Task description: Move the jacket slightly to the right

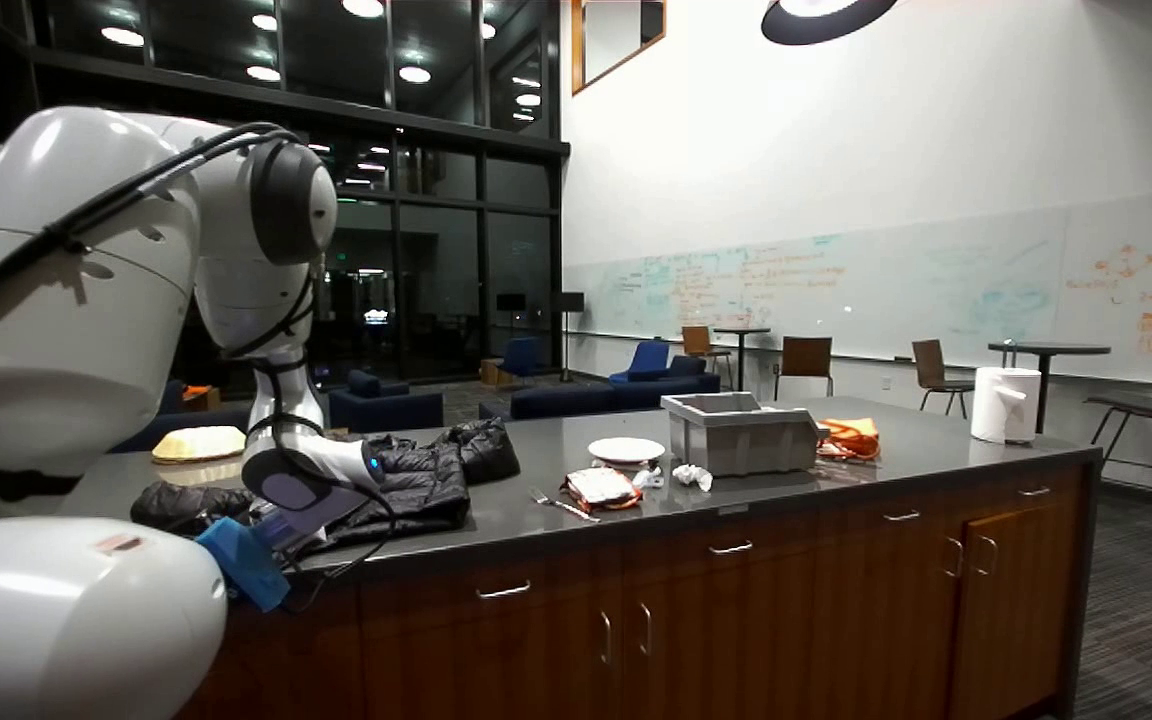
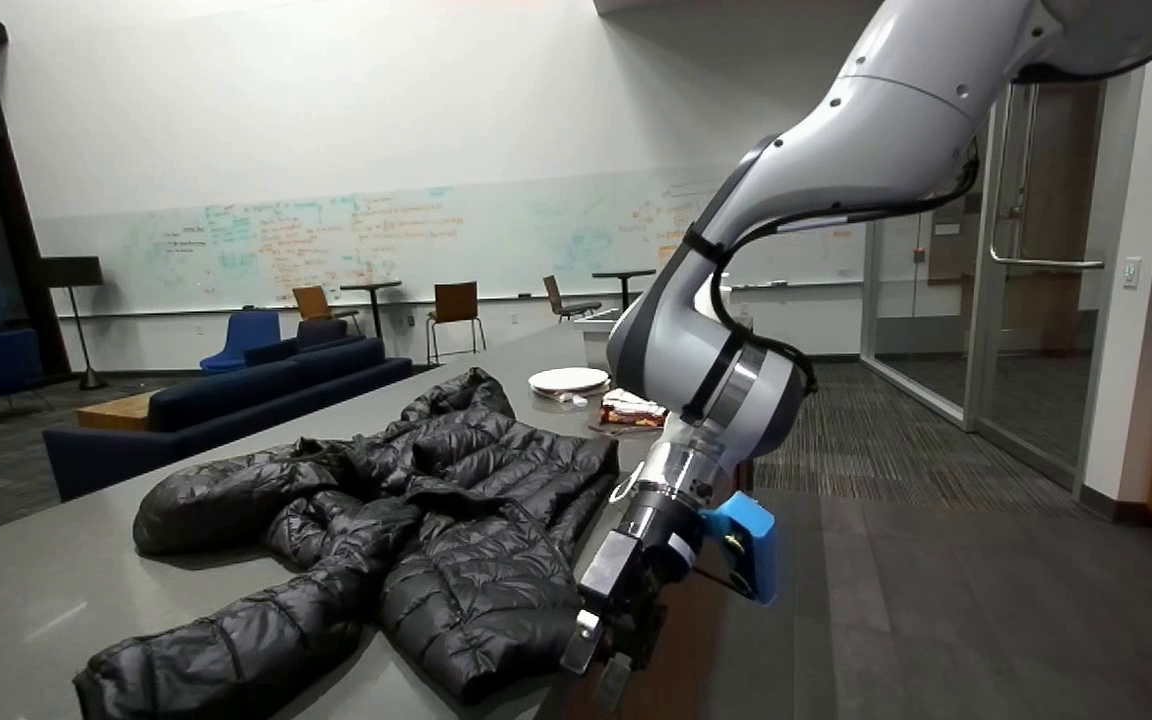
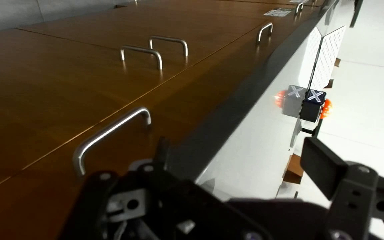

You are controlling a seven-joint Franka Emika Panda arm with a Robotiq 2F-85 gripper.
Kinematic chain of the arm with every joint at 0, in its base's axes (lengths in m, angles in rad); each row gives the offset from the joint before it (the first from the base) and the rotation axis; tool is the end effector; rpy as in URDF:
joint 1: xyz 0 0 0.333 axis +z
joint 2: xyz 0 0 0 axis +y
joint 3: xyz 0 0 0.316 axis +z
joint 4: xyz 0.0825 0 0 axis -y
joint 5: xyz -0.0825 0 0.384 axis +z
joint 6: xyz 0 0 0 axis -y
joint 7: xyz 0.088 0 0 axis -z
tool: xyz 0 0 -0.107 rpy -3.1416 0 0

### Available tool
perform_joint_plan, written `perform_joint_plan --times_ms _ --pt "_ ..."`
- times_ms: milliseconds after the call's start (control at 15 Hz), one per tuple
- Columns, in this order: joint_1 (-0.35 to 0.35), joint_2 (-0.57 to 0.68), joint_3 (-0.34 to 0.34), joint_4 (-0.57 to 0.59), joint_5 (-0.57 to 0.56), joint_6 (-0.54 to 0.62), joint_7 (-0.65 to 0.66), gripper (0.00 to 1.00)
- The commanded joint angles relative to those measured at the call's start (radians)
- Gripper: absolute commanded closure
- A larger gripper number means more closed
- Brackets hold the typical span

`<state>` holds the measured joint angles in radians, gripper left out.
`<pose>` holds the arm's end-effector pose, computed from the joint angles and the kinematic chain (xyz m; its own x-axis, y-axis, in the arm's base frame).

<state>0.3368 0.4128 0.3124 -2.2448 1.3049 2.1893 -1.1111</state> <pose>0.3827 0.3426 0.1797 0.8210 0.5561 0.1291 0.3799 -0.3635 -0.8506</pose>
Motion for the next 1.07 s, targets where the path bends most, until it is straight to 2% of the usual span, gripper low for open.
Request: perform_joint_plan --times_ms 0,1000 --pt "0.003 -0.009 -0.013 0.001 0.004 0.016 0.005 0.0" --pt "-0.031 -0.036 -0.038 -0.033 0.059 0.132 -0.009 0.0"
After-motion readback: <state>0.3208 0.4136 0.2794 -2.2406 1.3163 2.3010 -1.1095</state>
